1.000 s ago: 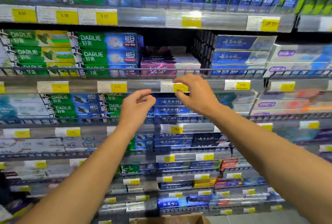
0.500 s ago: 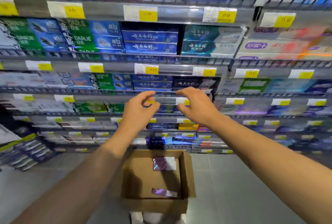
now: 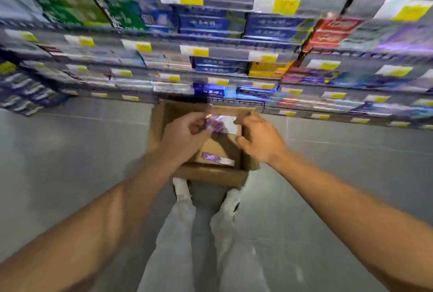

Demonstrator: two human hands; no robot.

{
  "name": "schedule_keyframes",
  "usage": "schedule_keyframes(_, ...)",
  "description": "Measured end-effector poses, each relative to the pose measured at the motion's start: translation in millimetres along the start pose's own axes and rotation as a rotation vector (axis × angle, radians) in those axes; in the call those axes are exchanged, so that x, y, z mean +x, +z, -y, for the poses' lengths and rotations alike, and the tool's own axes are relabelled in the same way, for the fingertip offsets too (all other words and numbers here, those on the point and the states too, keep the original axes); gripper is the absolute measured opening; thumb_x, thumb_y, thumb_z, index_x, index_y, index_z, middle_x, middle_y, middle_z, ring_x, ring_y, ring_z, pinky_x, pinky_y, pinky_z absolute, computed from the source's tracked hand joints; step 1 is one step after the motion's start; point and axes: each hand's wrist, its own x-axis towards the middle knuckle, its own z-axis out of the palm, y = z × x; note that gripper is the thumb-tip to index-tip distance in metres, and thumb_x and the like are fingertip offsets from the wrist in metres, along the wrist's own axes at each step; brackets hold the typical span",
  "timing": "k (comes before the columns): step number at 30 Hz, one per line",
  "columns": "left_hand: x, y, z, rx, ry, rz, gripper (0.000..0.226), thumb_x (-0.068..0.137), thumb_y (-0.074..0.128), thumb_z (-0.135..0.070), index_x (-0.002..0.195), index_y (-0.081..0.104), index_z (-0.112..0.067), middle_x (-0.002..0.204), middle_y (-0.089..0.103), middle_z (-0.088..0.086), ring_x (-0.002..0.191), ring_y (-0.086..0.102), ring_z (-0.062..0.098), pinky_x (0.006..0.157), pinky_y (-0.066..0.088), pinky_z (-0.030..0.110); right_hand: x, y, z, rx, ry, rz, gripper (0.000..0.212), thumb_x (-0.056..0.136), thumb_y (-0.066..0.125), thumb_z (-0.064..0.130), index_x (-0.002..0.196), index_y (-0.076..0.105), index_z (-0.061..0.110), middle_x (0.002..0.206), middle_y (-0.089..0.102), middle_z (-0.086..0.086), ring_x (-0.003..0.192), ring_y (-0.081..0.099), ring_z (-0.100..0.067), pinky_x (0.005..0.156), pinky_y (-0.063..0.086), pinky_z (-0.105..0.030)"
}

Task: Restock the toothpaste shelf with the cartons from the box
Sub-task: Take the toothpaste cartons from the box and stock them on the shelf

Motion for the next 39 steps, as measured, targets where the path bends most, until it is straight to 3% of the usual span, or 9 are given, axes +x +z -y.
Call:
schedule_keyframes(6, 57.9, 61.8, 104.3, 0.106, -0.071, 0.094, 0.044, 0.081, 0.072, -0.023, 0.123, 0.061, -0.024, 0.102, 0.063, -0.010, 0.087, 0.060, 0.007, 0.086, 0.047, 0.022, 50.4, 113.8, -53.7, 0.099, 0.139, 0.096, 0.044, 0.086, 0.063, 0.021, 0.129, 0.056, 0.016, 0.133, 0.056, -0.007, 0.125, 0.048, -0.025, 0.104, 0.032, -0.028)
schedule_keyframes(10, 101.3, 113.2, 180.1, 0.136, -0.069, 0.173, 0.047, 0.081, 0.072, -0.024, 0.126, 0.059, -0.023, 0.104, 0.061, -0.011, 0.088, 0.057, 0.005, 0.082, 0.043, 0.016, 89.5, 202.0, -98.2, 0.151, 0.225, 0.112, 0.044, 0.086, 0.063, 0.023, 0.128, 0.056, 0.019, 0.129, 0.056, -0.004, 0.119, 0.053, -0.023, 0.100, 0.042, -0.031)
schedule_keyframes(16, 161.7, 186.1, 293.6, 0.210, -0.084, 0.283, 0.053, 0.084, 0.070, -0.029, 0.133, 0.052, -0.026, 0.115, 0.061, -0.010, 0.096, 0.055, 0.004, 0.076, 0.038, 0.010, 137.7, 332.1, -155.2, 0.175, 0.333, 0.180, 0.044, 0.088, 0.063, 0.027, 0.130, 0.050, 0.026, 0.135, 0.051, 0.002, 0.121, 0.048, -0.017, 0.094, 0.043, -0.029)
schedule_keyframes(21, 207.0, 240.5, 377.8, 0.278, -0.113, 0.353, 0.054, 0.085, 0.069, -0.030, 0.135, 0.049, -0.026, 0.124, 0.060, -0.006, 0.100, 0.054, 0.004, 0.089, 0.043, 0.022, 171.1, 424.5, -197.8, 0.050, 0.292, 0.219, 0.047, 0.088, 0.065, 0.026, 0.130, 0.048, 0.016, 0.125, 0.058, -0.008, 0.112, 0.055, -0.024, 0.089, 0.047, -0.030)
schedule_keyframes(26, 243.1, 279.2, 441.4, 0.307, -0.103, 0.385, 0.057, 0.085, 0.069, -0.034, 0.137, 0.047, -0.024, 0.132, 0.056, -0.001, 0.121, 0.051, 0.015, 0.107, 0.039, 0.035, 204.3, 493.9, -228.5, 0.050, 0.242, 0.306, 0.056, 0.082, 0.067, 0.023, 0.134, 0.046, 0.019, 0.133, 0.052, -0.010, 0.119, 0.052, -0.028, 0.099, 0.046, -0.040)
schedule_keyframes(30, 260.0, 292.2, 473.2, 0.295, -0.092, 0.378, 0.060, 0.083, 0.071, -0.031, 0.137, 0.048, -0.019, 0.133, 0.056, 0.004, 0.120, 0.052, 0.017, 0.101, 0.039, 0.028, 226.6, 527.6, -242.0, -0.081, 0.177, 0.401, 0.048, 0.080, 0.070, 0.034, 0.122, 0.053, 0.019, 0.122, 0.057, -0.007, 0.110, 0.055, -0.025, 0.093, 0.049, -0.044)
schedule_keyframes(34, 268.2, 291.3, 494.3, 0.277, -0.082, 0.357, 0.060, 0.080, 0.074, -0.026, 0.135, 0.052, -0.018, 0.131, 0.059, 0.004, 0.119, 0.054, 0.017, 0.101, 0.040, 0.029, 242.8, 531.7, -246.1, -0.177, 0.109, 0.409, 0.046, 0.080, 0.070, 0.034, 0.117, 0.049, 0.017, 0.116, 0.060, -0.010, 0.101, 0.059, -0.028, 0.087, 0.050, -0.041)
schedule_keyframes(39, 280.2, 276.8, 492.6, 0.160, -0.018, 0.327, 0.063, 0.078, 0.074, -0.018, 0.136, 0.051, -0.024, 0.129, 0.058, 0.003, 0.118, 0.052, 0.014, 0.097, 0.035, 0.017, 254.4, 508.3, -234.2, -0.025, 0.115, 0.301, 0.053, 0.079, 0.070, 0.025, 0.127, 0.048, 0.019, 0.118, 0.062, -0.011, 0.105, 0.058, -0.032, 0.075, 0.041, -0.030)
